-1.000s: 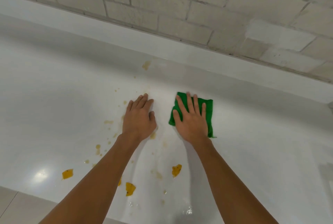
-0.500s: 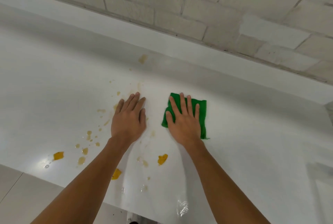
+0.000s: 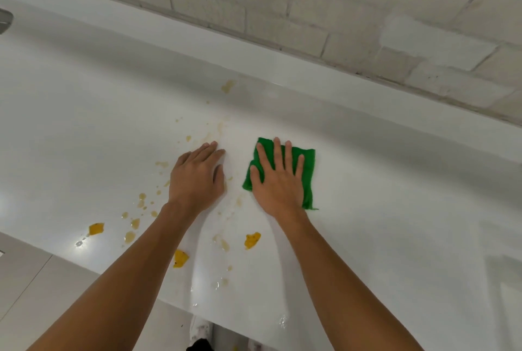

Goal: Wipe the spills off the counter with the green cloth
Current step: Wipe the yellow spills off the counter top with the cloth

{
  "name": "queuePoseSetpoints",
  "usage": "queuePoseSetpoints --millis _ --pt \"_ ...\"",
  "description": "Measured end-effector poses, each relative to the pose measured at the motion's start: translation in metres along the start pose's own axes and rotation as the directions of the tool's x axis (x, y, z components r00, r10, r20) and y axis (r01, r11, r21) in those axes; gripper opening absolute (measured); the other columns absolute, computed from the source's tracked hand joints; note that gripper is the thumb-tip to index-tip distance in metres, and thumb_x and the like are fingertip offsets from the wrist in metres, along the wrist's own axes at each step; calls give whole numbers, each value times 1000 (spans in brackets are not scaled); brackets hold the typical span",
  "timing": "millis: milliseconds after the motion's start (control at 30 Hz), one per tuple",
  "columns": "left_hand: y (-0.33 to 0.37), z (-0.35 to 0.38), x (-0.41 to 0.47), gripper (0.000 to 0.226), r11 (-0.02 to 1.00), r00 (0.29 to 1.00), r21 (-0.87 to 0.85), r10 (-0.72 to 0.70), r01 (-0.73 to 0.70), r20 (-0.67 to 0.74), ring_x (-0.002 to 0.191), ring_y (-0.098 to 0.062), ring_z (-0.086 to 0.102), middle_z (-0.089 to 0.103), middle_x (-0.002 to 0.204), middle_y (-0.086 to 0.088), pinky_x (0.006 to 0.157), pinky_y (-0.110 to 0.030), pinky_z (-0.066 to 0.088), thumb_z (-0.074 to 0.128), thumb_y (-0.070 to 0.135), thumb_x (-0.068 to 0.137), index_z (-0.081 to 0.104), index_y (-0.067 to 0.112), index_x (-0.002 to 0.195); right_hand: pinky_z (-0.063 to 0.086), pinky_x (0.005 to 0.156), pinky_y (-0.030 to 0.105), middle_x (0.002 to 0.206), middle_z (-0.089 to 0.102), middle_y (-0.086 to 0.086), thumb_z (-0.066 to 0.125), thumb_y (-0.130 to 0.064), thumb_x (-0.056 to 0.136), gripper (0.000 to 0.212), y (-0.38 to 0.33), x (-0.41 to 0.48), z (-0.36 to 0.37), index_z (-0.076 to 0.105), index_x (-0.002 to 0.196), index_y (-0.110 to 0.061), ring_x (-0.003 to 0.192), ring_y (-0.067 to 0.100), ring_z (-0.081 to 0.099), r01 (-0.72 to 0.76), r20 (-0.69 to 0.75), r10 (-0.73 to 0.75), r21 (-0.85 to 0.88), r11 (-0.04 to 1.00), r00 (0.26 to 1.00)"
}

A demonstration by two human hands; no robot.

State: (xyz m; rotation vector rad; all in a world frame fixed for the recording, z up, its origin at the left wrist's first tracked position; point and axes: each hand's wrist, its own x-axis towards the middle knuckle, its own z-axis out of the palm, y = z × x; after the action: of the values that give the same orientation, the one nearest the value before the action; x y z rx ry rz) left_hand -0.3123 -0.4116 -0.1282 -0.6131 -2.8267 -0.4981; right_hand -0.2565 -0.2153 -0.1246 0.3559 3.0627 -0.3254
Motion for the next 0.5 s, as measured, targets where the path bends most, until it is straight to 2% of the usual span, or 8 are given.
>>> queuePoseSetpoints --millis 133,200,267,333,400,433,500 --pt "-8 -9 3 49 998 999 -62 12 -10 37 136 -20 60 63 146 -4 109 -45 46 55 29 89 70 17 134 0 132 58 180 -4 0 15 -57 111 63 -5 -28 8 12 170 -36 165 24 -10 248 -9 -248 -17 969 969" --pt "-14 -13 5 51 996 998 -84 28 -23 63 137 -20 58 62 148 -1 111 -46 44 55 31 88 70 18 135 3 133 56 180 1 -2 18 -60 111 62 17 -41 8 17 169 -38 166 22 -6 284 -30 -285 -25 958 958" --pt "-25 -17 4 51 995 996 -97 46 -38 77 139 -19 56 61 149 1 113 -46 42 53 34 89 69 20 135 6 133 57 180 5 -2 20 -61 110 63 32 -45 7 22 169 -38 166 23 -1 186 -61 -188 -36 982 980" --pt "-36 -18 1 52 992 996 -121 55 -46 73 142 -18 53 58 152 3 115 -45 40 50 38 90 68 22 136 8 131 59 179 7 0 19 -60 110 63 29 -36 6 23 168 -37 166 26 2 25 -94 -29 -41 999 995" --pt "-44 -16 -2 55 985 995 -163 74 -62 64 144 -17 51 57 153 3 116 -45 40 46 43 92 67 22 138 2 131 61 180 3 2 12 -59 107 66 7 -22 8 17 169 -38 166 29 -2 -97 -93 94 -23 995 991" --pt "-47 -15 -4 56 980 995 -186 80 -68 60 144 -17 51 56 154 2 117 -45 40 45 44 92 67 21 138 -2 131 61 180 -1 2 9 -59 106 67 -8 -16 10 13 170 -38 166 29 -5 -119 -77 118 -12 993 990" --pt "-51 -14 -5 57 975 995 -213 82 -68 55 145 -17 50 56 154 2 118 -46 40 45 45 93 66 21 140 -5 131 60 180 -5 1 9 -58 107 67 -34 -13 14 9 170 -37 165 28 -9 -73 -52 72 -5 997 996"
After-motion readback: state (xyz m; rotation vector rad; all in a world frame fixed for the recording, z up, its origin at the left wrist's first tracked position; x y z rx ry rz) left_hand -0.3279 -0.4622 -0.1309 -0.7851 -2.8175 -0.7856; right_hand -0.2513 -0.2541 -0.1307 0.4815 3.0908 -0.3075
